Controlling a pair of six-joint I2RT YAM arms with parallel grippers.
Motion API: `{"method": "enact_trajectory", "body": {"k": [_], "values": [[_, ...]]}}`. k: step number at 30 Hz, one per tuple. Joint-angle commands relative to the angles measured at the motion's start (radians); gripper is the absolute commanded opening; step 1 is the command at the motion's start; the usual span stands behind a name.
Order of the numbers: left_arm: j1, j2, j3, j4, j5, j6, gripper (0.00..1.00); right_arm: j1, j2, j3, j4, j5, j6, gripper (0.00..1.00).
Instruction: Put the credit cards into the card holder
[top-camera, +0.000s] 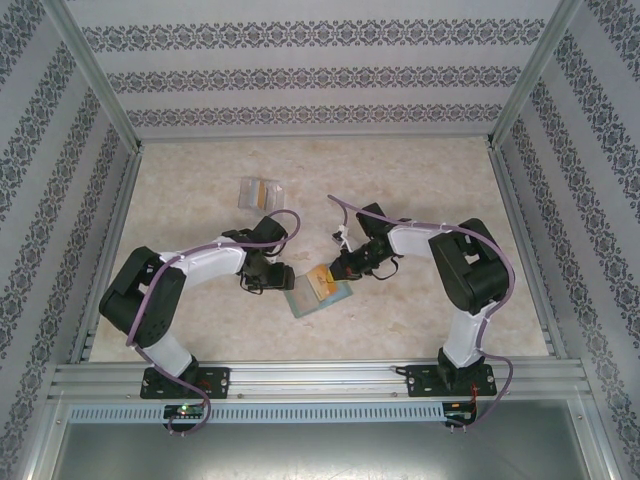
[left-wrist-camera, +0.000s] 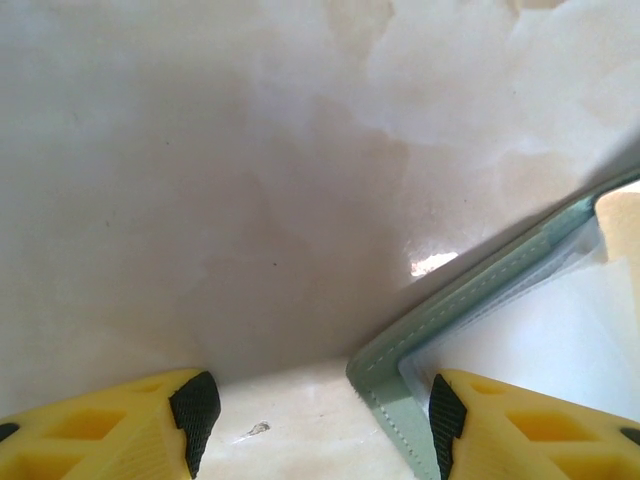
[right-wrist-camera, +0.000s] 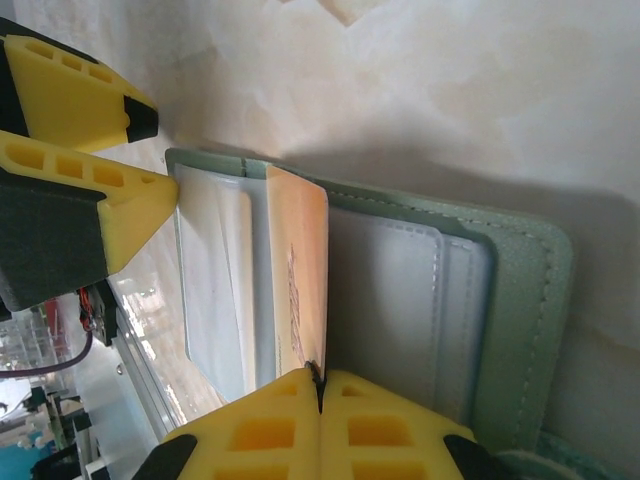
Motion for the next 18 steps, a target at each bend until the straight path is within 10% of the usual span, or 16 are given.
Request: {"method": "enact_trajectory", "body": {"k": [1,18], "values": [[0.009,0.069,-0.059,-0.113,-0.011,-0.047,0.64,0.011,0.020,0.004,-0.003,-0.002,0.001,0.00],[0.009,0.112,-0.036,-0.125,-0.038,-0.032,0.64,0.042,-0.034,-0.050,0.064,-0.056,0.051,0.00]]}}
